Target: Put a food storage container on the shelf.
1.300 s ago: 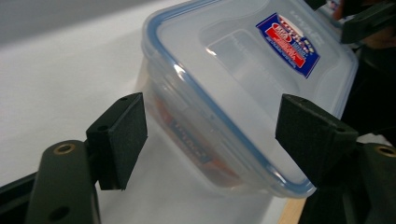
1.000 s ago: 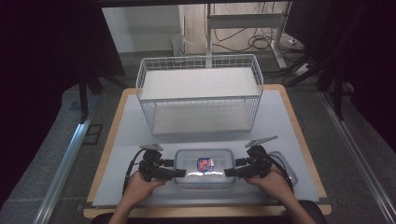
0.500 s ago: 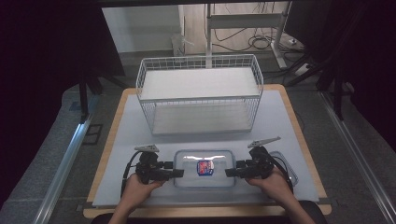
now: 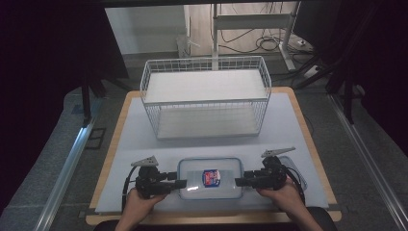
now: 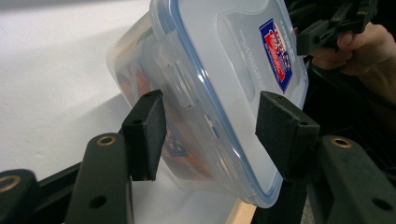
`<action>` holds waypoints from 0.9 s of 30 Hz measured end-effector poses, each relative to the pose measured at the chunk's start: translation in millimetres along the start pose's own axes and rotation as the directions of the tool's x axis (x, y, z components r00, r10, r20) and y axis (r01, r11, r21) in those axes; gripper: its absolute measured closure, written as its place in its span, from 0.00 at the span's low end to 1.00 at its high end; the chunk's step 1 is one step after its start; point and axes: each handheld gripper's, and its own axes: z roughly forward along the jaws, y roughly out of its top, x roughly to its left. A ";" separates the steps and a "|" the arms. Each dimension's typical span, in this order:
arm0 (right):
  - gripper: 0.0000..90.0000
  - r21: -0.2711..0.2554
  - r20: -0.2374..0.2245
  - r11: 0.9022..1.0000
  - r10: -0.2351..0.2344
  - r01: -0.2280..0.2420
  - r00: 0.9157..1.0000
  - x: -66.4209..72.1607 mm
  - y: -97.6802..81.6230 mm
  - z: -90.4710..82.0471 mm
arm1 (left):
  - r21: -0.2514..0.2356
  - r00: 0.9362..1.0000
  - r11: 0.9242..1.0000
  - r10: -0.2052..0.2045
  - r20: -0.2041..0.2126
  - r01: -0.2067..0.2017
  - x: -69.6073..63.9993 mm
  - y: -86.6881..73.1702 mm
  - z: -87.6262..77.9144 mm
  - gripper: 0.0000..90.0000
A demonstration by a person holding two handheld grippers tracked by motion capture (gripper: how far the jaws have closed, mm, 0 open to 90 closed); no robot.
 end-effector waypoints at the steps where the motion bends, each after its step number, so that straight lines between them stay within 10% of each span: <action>1: 0.48 -0.001 -0.002 1.000 0.007 -0.007 1.000 -0.2 -1.4 0.6 | -0.001 1.000 1.000 -0.002 -0.001 0.002 0.2 -0.5 0.6 0.47; 27: 0.60 -0.030 -0.050 0.996 0.084 -0.086 0.995 1.4 -5.7 -5.7 | -0.034 0.995 0.995 -0.091 0.030 0.092 -2.9 -5.8 -10.1 0.61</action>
